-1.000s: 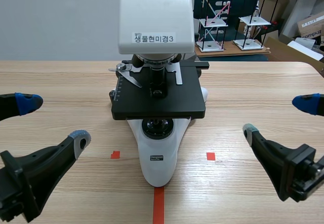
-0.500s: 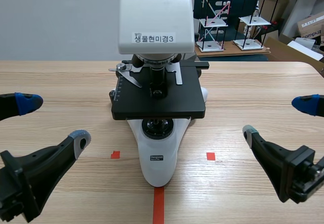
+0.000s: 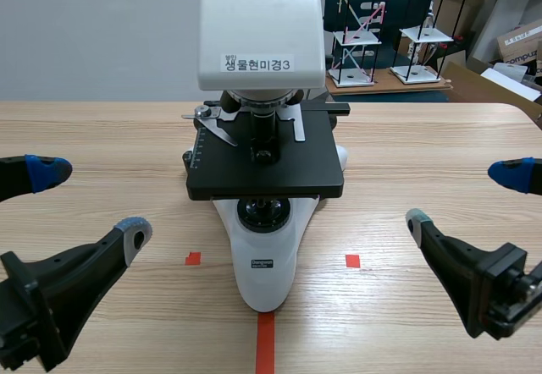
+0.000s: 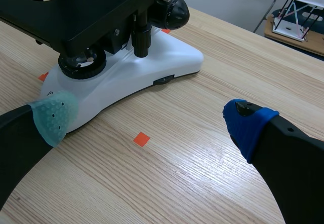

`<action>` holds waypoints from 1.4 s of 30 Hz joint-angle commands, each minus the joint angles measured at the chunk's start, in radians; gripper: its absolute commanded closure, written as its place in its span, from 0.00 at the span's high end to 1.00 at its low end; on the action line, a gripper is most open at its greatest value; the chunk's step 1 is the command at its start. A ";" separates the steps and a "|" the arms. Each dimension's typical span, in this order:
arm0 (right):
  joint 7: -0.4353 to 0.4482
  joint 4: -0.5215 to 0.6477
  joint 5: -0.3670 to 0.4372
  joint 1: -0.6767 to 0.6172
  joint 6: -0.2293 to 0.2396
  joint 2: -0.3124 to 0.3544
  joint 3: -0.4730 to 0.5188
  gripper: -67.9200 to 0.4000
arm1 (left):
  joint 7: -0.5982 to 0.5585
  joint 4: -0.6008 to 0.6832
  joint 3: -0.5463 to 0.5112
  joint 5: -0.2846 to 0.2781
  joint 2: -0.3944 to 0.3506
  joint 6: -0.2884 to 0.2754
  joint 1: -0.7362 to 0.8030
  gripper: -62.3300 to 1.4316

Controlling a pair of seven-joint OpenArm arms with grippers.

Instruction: Point at the fine focus knob

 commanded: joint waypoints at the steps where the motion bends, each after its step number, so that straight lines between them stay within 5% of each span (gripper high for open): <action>1: 0.017 0.008 0.010 0.009 -0.004 0.005 0.008 0.93 | -0.014 0.016 -0.005 -0.006 0.000 -0.002 0.000 1.00; 7: 0.016 0.008 0.010 0.009 -0.004 0.005 0.008 0.89 | -0.014 0.016 -0.005 -0.006 0.000 -0.002 0.000 1.00; 17: -0.034 0.002 -0.024 0.018 -0.055 0.002 0.008 0.04 | -0.015 0.016 -0.005 -0.006 0.000 -0.002 0.000 1.00; 29: 0.027 -0.320 -0.023 0.260 -0.068 0.002 0.007 0.03 | -0.015 0.016 -0.005 -0.006 0.000 -0.002 -0.001 1.00; 36: 0.129 -0.580 -0.023 0.483 0.082 0.000 0.006 0.02 | -0.015 0.016 -0.005 -0.006 0.000 -0.002 -0.001 1.00; 42: 0.157 -0.750 -0.032 0.669 0.148 -0.006 -0.029 0.01 | -0.014 0.016 -0.005 -0.006 0.000 -0.002 -0.001 1.00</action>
